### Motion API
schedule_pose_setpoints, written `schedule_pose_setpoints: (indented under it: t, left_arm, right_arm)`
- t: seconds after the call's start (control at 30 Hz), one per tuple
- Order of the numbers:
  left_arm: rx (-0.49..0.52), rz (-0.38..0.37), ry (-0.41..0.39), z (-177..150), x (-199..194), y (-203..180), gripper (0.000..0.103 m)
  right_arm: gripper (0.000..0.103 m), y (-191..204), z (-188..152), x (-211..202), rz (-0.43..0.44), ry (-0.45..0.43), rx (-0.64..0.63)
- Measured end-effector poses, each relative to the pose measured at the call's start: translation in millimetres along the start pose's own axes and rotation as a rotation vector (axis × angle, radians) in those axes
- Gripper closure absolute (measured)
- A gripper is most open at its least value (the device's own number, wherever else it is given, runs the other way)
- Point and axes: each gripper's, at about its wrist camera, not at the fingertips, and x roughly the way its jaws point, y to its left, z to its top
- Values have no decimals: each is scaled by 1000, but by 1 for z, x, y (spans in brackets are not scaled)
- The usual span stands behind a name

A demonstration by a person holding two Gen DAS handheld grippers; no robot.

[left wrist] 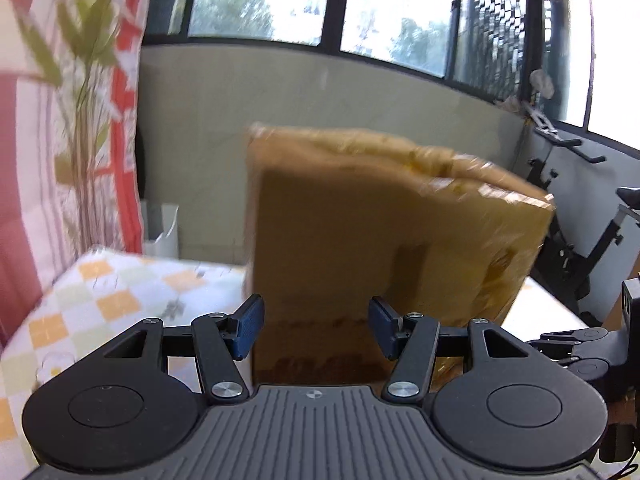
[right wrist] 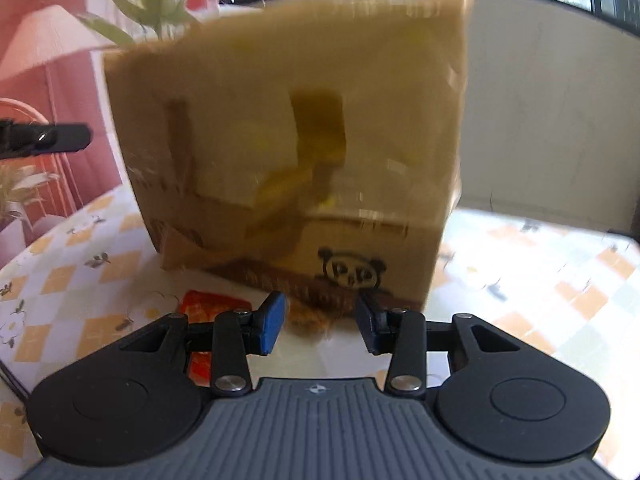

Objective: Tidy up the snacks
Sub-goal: 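Grasp the red candy packet with the left tool while the right grasps a small brown candy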

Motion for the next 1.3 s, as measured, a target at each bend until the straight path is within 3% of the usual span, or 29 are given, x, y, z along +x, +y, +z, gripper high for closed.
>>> schedule_pose_setpoints:
  t: [0.33, 0.47, 0.6, 0.67, 0.73, 0.93, 1.3]
  left_arm:
    - [-43, 18, 99, -28, 20, 21, 43]
    - [-54, 14, 128, -38, 25, 25, 44]
    - [-58, -5, 145, -41, 26, 21, 44]
    - [-60, -19, 148, -42, 24, 18, 44]
    - [-65, -33, 154, -42, 24, 16, 44]
    - [-110, -70, 200, -49, 27, 10, 44]
    - [-130, -125, 271, -59, 45, -40, 44]
  right_arm:
    - [59, 9, -2, 35, 23, 127, 33]
    - [59, 16, 0, 24, 109, 189, 59]
    - [59, 32, 9, 15, 52, 114, -125]
    - [59, 34, 15, 21, 48, 107, -158]
    - [60, 33, 18, 33, 54, 130, -155]
    - [82, 18, 12, 44, 94, 155, -57]
    - [83, -10, -22, -16, 36, 26, 37]
